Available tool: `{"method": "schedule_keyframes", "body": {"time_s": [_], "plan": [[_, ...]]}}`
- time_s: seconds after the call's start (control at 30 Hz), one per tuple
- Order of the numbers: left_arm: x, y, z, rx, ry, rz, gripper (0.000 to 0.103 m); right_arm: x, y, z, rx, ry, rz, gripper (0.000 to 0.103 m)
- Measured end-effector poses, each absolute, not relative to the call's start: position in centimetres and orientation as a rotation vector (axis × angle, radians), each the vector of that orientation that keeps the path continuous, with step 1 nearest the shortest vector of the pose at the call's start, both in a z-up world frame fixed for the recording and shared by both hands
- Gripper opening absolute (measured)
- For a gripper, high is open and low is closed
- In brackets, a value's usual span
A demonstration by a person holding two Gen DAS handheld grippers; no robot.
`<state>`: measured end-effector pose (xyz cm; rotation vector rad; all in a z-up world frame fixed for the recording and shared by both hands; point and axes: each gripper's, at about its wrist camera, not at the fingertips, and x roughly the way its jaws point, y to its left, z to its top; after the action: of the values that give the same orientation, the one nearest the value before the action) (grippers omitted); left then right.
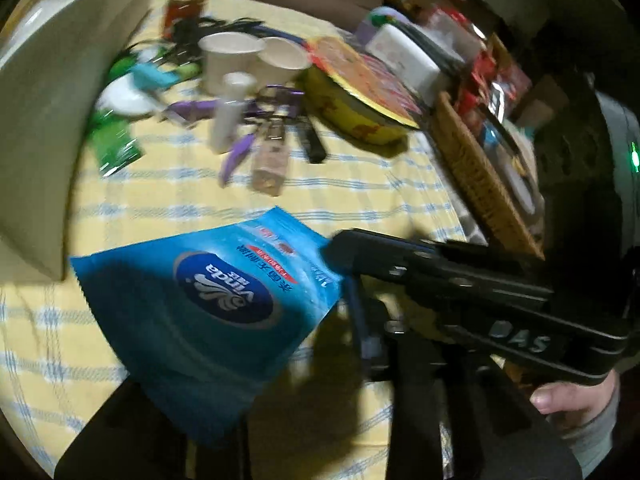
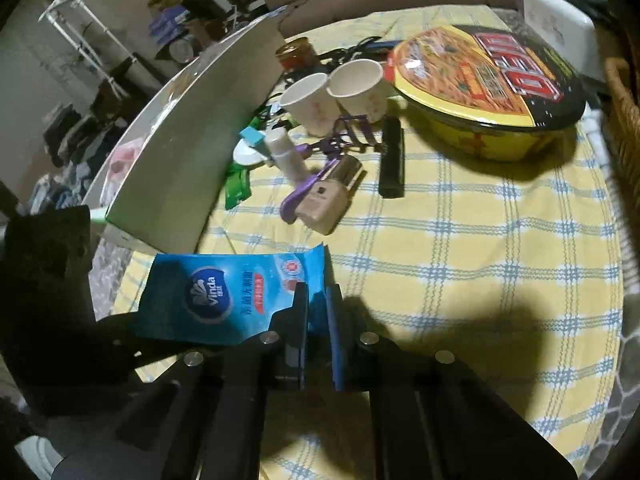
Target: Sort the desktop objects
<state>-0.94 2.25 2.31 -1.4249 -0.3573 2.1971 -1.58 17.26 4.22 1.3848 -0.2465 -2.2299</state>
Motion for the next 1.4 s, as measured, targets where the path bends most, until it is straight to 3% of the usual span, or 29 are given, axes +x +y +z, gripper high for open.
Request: {"method": "schedule_keyframes", "body": {"time_s": [0.03,0.1,0.2,0.3,0.47,0.53,0.7,0.87,1.1,1.3,1.33,1.37,1.4], "plan": [[-1.0,1.4,2.0,-1.431,-0.396,2.196,0.049,-1.6,17.1,4.3,1.388,-0.262,-2.223,0.01],[-0.9,0.3,1.5,-1.424,-0.468,2.174,0.05,-1.6,16.9,4.2,1.398,-0.274,-2.218,0.01],[-0.3,-1.0,1.9,-1.394,-0.56,2.167,0.069,-1.5,16.5,3.7,1.424,-0.229,-2.229,0.011],[-0.3,-2.3,2.0,-1.37,-0.649,2.168,0.094,-1.6,16.6,3.1,1.458,-0.212,-2.223,0.01],[-1.4,-4.9,0.9,-1.356,-0.921,2.134,0.094,-1.7,16.9,4.5,1.365,-0.239,-2.279,0.011],[-1.7,-5.1,0.7,-1.369,-0.952,2.163,0.081,-2.3,16.5,5.0,1.316,-0.262,-2.303,0.011],[-2.4,-5.0,-0.1,-1.367,-1.069,2.155,0.074,-3.9,14.8,3.6,1.287,-0.238,-2.311,0.012],[-2.8,-5.4,-0.8,-1.366,-1.13,2.105,0.06,-4.1,13.4,1.8,1.326,-0.237,-2.194,0.012],[-2.9,-6.4,-2.7,-1.44,-1.176,2.07,0.009,-1.6,10.9,2.2,1.33,-0.097,-2.073,0.012],[-2.9,-6.1,-2.7,-1.481,-1.14,2.066,0.007,-0.3,10.2,2.8,1.346,0.042,-2.073,0.011],[-2.9,-6.2,-2.7,-1.48,-1.14,2.044,0.007,0.0,10.3,3.5,1.322,0.119,-2.139,0.019],[-2.9,-5.9,-2.7,-1.478,-1.143,2.018,0.007,0.2,10.4,4.0,1.294,0.174,-2.185,0.039],[-2.8,-5.8,-2.7,-1.467,-1.158,1.99,0.007,0.4,10.6,4.4,1.259,0.23,-2.234,0.051]]}}
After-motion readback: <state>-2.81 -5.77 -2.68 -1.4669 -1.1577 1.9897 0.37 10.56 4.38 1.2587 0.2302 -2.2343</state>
